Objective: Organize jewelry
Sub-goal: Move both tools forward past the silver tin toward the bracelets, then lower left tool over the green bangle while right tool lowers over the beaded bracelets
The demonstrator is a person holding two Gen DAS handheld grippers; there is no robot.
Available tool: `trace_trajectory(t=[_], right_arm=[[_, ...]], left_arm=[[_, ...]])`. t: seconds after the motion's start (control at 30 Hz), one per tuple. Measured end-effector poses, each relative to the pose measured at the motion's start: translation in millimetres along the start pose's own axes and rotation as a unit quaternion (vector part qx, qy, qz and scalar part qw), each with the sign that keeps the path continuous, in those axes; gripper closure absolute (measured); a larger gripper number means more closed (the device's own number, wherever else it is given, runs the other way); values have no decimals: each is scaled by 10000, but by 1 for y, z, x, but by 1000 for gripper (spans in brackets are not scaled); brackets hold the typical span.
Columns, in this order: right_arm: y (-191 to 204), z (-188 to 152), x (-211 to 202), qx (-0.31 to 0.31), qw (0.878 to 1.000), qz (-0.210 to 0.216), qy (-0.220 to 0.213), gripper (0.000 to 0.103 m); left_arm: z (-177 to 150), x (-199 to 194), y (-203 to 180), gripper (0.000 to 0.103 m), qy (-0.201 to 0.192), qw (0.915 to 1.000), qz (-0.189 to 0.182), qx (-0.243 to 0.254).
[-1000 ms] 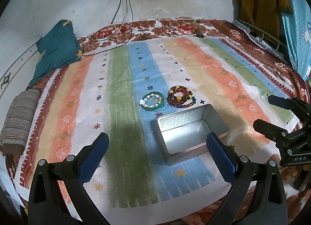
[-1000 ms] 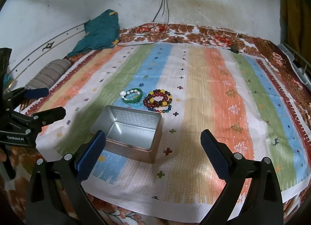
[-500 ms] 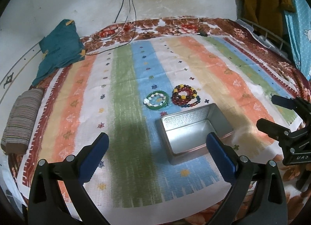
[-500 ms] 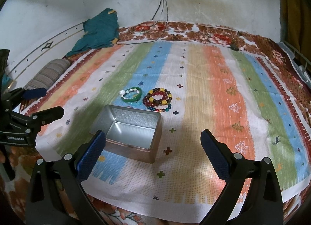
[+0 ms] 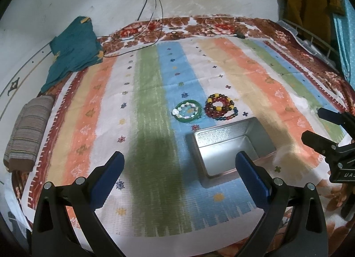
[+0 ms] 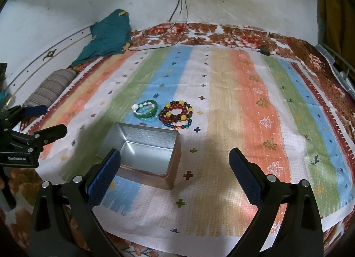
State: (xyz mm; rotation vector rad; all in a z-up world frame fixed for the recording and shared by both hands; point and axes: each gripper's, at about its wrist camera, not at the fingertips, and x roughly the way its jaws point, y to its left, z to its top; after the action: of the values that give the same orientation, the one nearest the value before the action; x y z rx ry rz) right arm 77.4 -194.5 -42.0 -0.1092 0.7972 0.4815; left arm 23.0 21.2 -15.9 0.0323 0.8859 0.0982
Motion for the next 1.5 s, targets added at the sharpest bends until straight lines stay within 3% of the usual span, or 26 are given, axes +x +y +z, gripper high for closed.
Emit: trace_trajectory(t=[0.73, 1.03, 1.5], right_arm=[[-14, 30, 30, 106, 9997, -114, 197, 4], [-22, 44, 43, 34, 9993, -335, 164, 4], [-27, 57, 80, 190, 9986, -260, 425, 4]], left_arm=[[28, 29, 14, 6, 195, 9994, 255, -103], [45, 46, 20, 6, 256, 9991, 243, -229], [65, 82, 19, 6, 428, 9984, 228, -302]])
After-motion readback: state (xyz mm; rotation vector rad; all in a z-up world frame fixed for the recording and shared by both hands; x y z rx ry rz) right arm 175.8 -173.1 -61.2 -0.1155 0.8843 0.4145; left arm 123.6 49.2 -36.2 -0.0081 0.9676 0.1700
